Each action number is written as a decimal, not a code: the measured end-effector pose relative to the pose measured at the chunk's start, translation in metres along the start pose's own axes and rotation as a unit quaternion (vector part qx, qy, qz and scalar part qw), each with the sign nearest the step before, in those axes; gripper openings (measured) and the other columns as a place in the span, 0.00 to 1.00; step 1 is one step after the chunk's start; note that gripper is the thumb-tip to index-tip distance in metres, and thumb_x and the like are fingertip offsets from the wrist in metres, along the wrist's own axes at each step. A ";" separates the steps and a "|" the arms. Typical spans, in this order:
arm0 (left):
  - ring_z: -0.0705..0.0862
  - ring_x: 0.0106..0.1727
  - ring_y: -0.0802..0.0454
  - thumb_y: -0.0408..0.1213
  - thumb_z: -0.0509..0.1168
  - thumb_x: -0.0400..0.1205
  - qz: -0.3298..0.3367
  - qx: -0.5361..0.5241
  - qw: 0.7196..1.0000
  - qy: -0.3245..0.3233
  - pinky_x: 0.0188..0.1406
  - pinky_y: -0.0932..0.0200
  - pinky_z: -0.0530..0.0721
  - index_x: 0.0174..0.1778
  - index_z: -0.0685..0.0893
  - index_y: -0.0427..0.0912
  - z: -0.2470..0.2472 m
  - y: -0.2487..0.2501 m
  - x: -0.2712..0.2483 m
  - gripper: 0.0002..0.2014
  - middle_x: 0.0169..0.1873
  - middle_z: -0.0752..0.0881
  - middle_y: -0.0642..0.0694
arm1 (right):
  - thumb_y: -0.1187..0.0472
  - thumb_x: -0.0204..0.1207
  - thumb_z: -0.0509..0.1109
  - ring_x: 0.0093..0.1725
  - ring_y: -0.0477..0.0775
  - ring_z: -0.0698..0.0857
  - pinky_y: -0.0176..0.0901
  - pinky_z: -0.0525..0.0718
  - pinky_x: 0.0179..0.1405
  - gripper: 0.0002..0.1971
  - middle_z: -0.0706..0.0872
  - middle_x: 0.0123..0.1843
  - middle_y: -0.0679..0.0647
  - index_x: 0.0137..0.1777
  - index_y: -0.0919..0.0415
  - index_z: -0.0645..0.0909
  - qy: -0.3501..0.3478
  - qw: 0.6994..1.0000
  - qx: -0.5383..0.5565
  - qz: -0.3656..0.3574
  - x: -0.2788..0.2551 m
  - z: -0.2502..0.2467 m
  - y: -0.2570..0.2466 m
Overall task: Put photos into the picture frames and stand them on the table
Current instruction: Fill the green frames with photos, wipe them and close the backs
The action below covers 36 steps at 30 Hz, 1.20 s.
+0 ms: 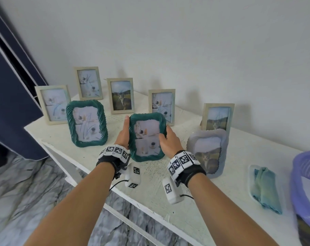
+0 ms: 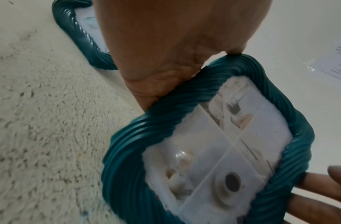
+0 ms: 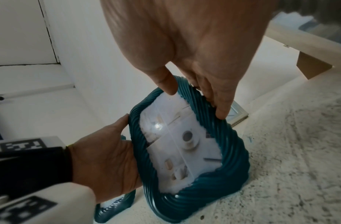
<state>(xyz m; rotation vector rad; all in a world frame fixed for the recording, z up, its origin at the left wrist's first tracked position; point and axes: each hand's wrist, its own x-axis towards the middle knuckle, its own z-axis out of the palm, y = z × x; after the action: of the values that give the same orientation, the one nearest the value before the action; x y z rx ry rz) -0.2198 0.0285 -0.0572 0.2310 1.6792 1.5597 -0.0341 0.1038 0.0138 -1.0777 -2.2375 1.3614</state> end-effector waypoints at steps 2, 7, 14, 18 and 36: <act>0.85 0.65 0.38 0.89 0.59 0.53 -0.006 -0.006 1.000 -0.011 0.73 0.34 0.75 0.69 0.84 0.44 0.000 0.002 -0.001 0.60 0.62 0.88 0.40 | 0.60 0.85 0.54 0.49 0.55 0.82 0.43 0.74 0.45 0.17 0.85 0.56 0.57 0.72 0.59 0.70 0.006 1.000 0.005 -0.005 -0.001 0.002 0.003; 0.86 0.64 0.38 0.89 0.59 0.52 -0.008 -0.030 0.999 -0.027 0.71 0.35 0.77 0.60 0.87 0.44 0.010 0.011 -0.026 0.56 0.58 0.89 0.38 | 0.60 0.84 0.55 0.47 0.56 0.84 0.45 0.78 0.43 0.12 0.85 0.51 0.55 0.65 0.56 0.72 0.014 1.000 0.005 -0.020 -0.004 0.003 0.008; 0.84 0.61 0.44 0.71 0.44 0.82 0.026 -0.007 1.000 0.012 0.63 0.44 0.79 0.68 0.79 0.44 -0.006 0.017 -0.070 0.37 0.57 0.87 0.42 | 0.53 0.80 0.59 0.65 0.51 0.75 0.51 0.78 0.66 0.24 0.76 0.67 0.51 0.76 0.56 0.66 0.083 0.992 -0.066 -0.072 -0.030 0.012 0.006; 0.86 0.49 0.48 0.55 0.52 0.89 0.100 0.009 0.990 0.102 0.49 0.52 0.81 0.54 0.87 0.44 -0.042 0.005 -0.087 0.22 0.47 0.91 0.44 | 0.59 0.77 0.65 0.50 0.51 0.74 0.44 0.78 0.46 0.11 0.78 0.52 0.52 0.58 0.58 0.76 0.226 0.949 -0.130 -0.175 -0.064 0.033 -0.014; 0.68 0.80 0.41 0.43 0.59 0.88 0.099 0.152 0.957 0.227 0.80 0.43 0.67 0.85 0.59 0.46 -0.171 0.058 -0.038 0.29 0.82 0.66 0.40 | 0.60 0.72 0.62 0.55 0.64 0.85 0.59 0.87 0.54 0.29 0.79 0.66 0.60 0.75 0.60 0.64 -0.196 0.975 0.078 0.070 0.080 0.163 -0.097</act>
<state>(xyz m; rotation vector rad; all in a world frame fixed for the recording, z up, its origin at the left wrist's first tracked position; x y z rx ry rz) -0.3293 -0.1111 -0.0056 0.2129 2.3230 1.5747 -0.2281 0.0346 0.0064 -0.9974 -2.2961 1.9196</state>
